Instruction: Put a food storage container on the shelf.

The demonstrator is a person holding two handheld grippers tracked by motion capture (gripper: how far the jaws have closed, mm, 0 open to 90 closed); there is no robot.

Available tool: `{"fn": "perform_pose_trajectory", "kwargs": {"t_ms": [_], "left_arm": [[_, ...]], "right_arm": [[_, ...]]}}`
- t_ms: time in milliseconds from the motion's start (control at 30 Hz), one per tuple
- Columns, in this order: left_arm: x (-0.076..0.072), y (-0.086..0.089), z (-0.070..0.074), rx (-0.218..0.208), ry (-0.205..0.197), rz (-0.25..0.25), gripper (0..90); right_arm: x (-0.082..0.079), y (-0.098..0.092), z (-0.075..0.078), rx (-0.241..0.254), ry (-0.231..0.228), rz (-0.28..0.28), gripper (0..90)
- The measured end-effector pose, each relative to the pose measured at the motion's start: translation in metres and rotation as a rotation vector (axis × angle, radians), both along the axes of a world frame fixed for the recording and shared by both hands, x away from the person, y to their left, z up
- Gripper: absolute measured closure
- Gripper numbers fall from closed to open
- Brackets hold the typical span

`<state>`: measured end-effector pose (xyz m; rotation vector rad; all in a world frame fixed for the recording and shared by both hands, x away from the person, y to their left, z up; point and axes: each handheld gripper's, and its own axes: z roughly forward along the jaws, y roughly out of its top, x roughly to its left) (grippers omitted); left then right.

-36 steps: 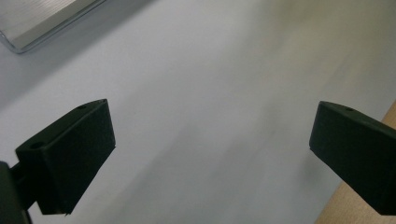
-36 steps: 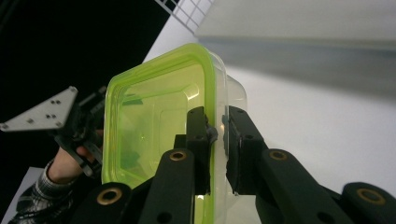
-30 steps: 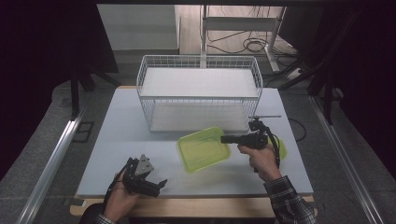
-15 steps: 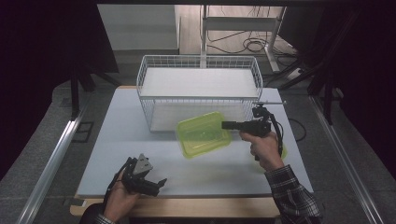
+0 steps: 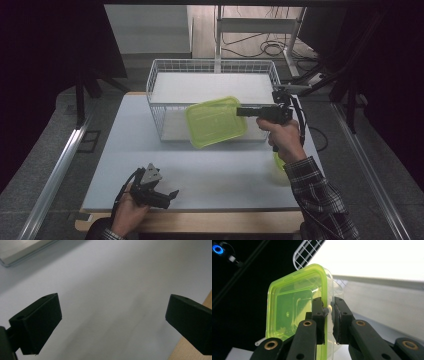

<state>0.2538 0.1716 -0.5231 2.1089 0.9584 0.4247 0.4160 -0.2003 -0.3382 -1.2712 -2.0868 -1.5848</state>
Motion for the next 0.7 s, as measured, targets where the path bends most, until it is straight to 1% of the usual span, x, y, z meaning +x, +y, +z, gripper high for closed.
{"fn": "perform_pose_trajectory", "kwargs": {"t_ms": [33, 67, 100, 133, 233, 267, 300, 333, 367, 433, 500, 533, 567, 600, 700], "left_arm": [[0.000, 0.001, 0.000, -0.008, -0.002, 0.002, 0.4], [0.000, 0.002, 0.000, -0.009, -0.002, 0.003, 0.4], [0.000, 0.002, 0.000, -0.008, -0.001, 0.005, 0.4], [0.000, 0.002, 0.000, -0.004, 0.002, 0.002, 0.5], [-0.001, 0.000, 0.000, 0.002, -0.005, -0.003, 0.4], [-0.001, -0.001, 0.000, 0.004, -0.004, -0.004, 0.4], [-0.001, -0.001, 0.000, 0.015, -0.002, -0.007, 0.4], [-0.001, -0.001, 0.000, 0.015, -0.002, -0.007, 0.4], [-0.001, -0.001, 0.000, 0.014, -0.003, -0.008, 0.4], [-0.001, 0.000, 0.000, 0.012, -0.004, -0.005, 0.4], [0.000, 0.000, 0.000, 0.013, -0.006, -0.004, 0.5], [0.000, 0.000, 0.000, 0.013, -0.006, -0.004, 0.5], [0.000, 0.000, 0.000, 0.003, -0.006, 0.003, 0.5], [-0.001, 0.000, 0.000, 0.004, -0.007, 0.001, 0.5], [-0.001, 0.000, 0.002, 0.010, -0.014, 0.003, 0.5]], "right_arm": [[0.001, 0.002, 0.002, 0.003, -0.003, 0.000, 80.3], [0.002, 0.004, 0.004, -0.005, -0.009, 0.002, 80.3], [0.004, 0.006, 0.006, 0.001, -0.013, -0.006, 80.3], [0.005, 0.007, 0.006, 0.010, -0.010, -0.010, 80.3], [0.007, 0.008, 0.008, 0.011, -0.006, -0.018, 80.3], [0.008, 0.007, 0.010, 0.005, -0.013, -0.026, 80.3], [0.012, 0.006, 0.015, 0.011, -0.016, -0.046, 80.3], [0.012, 0.006, 0.015, 0.011, -0.016, -0.046, 80.3], [0.016, 0.004, 0.020, 0.016, -0.017, -0.067, 80.3], [0.018, 0.003, 0.022, 0.013, -0.024, -0.077, 80.3], [0.022, 0.001, 0.030, 0.007, -0.043, -0.101, 80.3], [0.024, 0.000, 0.031, 0.015, -0.046, -0.110, 80.3], [0.025, 0.000, 0.033, 0.021, -0.050, -0.114, 80.3], [0.025, 0.000, 0.033, 0.021, -0.050, -0.114, 80.3], [0.030, -0.001, 0.034, 0.036, -0.055, -0.138, 80.4]]}}
